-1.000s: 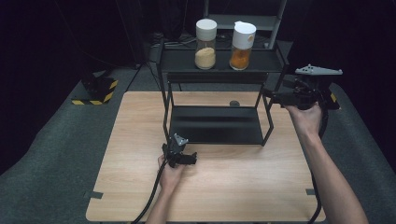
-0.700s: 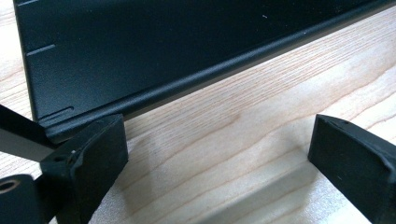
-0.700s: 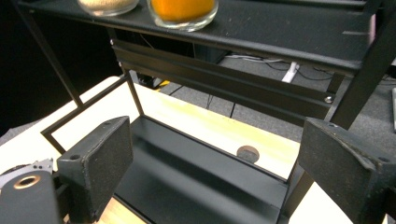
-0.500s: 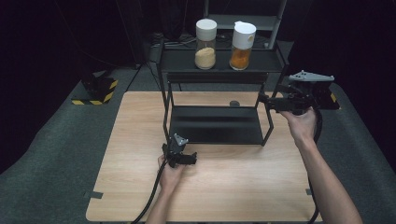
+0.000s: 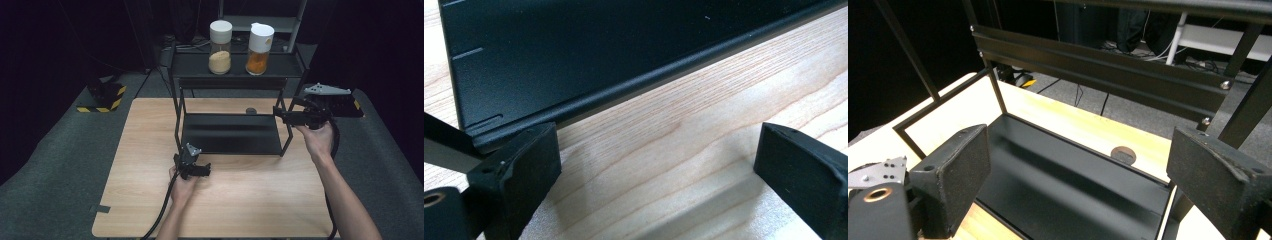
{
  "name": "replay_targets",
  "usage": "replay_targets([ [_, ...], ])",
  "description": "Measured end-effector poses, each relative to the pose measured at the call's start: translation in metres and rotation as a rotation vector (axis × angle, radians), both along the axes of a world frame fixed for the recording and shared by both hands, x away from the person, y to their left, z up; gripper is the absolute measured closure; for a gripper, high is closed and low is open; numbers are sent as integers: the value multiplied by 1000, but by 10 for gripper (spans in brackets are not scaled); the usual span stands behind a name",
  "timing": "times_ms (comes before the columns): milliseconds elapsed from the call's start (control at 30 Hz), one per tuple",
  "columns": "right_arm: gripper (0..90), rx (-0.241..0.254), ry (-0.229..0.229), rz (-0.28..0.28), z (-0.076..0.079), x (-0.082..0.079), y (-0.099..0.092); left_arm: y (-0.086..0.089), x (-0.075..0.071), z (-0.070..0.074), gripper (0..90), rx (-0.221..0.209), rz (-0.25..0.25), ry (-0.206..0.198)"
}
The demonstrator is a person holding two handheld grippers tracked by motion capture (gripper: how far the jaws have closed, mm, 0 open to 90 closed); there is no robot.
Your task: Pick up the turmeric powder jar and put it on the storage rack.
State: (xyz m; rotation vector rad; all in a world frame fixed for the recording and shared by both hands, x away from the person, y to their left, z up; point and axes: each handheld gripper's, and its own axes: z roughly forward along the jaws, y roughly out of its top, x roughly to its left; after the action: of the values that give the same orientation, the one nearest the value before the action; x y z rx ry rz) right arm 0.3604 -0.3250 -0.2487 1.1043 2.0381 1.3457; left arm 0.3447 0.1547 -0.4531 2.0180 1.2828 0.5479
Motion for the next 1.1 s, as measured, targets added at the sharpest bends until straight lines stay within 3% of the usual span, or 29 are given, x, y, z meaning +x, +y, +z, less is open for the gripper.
replay_targets([
  [1100, 106, 18, 43, 9, -42, -4, 6, 0, 0, 0, 47, 0, 0, 0],
])
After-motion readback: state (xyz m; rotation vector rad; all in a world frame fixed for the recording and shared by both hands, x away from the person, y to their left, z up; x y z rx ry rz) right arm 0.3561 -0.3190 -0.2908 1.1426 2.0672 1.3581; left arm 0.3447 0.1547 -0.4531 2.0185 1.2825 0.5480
